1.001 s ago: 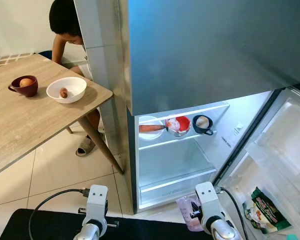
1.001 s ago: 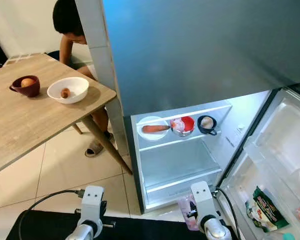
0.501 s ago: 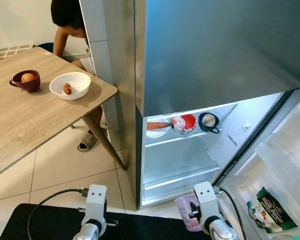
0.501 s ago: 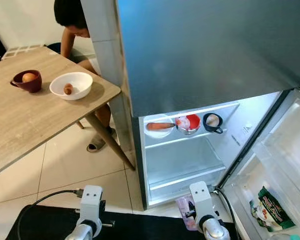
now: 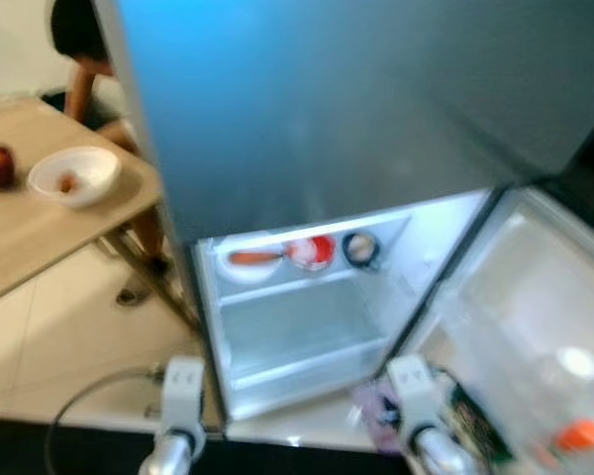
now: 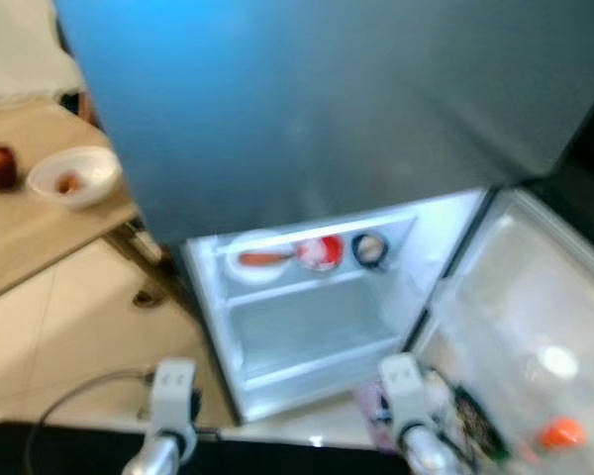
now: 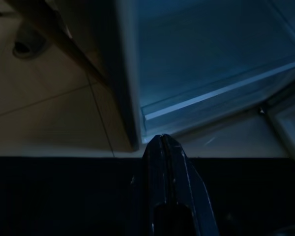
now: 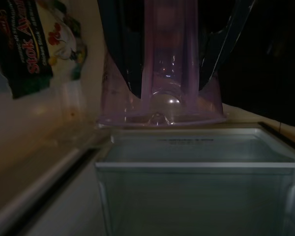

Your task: Restocking fridge

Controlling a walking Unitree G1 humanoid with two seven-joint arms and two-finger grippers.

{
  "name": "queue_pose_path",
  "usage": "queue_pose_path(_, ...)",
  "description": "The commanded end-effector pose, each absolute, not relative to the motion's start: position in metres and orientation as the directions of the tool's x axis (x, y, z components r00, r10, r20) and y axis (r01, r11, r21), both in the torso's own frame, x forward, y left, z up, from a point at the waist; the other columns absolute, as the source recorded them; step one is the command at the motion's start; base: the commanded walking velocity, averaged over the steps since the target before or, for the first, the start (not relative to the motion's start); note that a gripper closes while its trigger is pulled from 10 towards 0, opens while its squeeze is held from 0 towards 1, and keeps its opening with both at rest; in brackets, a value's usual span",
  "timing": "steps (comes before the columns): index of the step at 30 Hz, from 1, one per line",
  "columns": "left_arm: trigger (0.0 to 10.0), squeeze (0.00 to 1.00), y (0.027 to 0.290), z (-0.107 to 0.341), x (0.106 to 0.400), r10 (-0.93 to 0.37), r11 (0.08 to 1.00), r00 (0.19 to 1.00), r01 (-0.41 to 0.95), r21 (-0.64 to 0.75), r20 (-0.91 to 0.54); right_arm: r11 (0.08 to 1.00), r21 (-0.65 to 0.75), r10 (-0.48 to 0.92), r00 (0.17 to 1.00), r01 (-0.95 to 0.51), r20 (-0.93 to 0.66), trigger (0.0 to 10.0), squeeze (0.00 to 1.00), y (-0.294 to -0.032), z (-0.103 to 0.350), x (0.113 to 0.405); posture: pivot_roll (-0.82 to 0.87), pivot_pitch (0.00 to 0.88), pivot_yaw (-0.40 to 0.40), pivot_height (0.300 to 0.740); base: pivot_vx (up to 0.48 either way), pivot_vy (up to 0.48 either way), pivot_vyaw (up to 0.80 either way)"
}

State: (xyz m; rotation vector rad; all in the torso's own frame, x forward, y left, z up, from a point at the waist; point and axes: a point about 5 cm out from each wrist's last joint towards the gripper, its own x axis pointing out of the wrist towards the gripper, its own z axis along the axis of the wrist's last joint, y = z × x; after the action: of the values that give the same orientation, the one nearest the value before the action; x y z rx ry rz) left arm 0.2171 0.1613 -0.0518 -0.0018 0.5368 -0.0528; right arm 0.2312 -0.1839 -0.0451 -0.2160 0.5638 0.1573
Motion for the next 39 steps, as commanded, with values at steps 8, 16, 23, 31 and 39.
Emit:
queue_pose_path(8,10.0,0.00,0.162,-0.057,0.209,-0.047,0.999,0.842,0.046,-0.016,-0.537,0.966,-0.157,0.084,0.821,-0.207,-0.565,10.0,0.00,-0.186,-0.049,0.225,-0.13,0.066,-0.002,0.740,0.000,0.000,0.00)
queue_pose_path(16,10.0,0.00,0.163,-0.057,0.210,-0.047,0.999,0.844,0.045,-0.016,-0.534,0.966,-0.154,0.087,0.822,-0.208,-0.563,10.0,0.00,-0.185,-0.049,0.226,-0.13,0.066,0.000,0.740,0.000,0.000,0.00)
queue_pose_path(23,10.0,0.00,0.165,-0.057,0.209,-0.044,0.999,0.843,0.048,-0.006,-0.535,0.971,-0.134,0.096,0.835,-0.199,-0.543,10.0,0.00,-0.182,-0.046,0.230,-0.13,0.073,-0.001,0.740,0.000,0.000,0.00)
queue_pose_path(31,10.0,0.00,0.167,-0.052,0.214,-0.064,0.996,0.858,0.085,0.017,-0.510,0.987,-0.011,0.134,0.869,-0.158,-0.476,10.0,0.00,-0.172,-0.035,0.245,-0.11,0.075,-0.007,0.740,0.000,0.000,0.00)
queue_pose_path(39,10.0,0.00,0.153,-0.054,0.210,-0.282,0.938,0.798,0.347,0.024,-0.533,0.898,0.360,0.358,0.895,-0.253,-0.265,10.0,0.00,-0.159,-0.015,0.257,-0.11,0.078,-0.011,0.740,0.000,0.000,0.00)
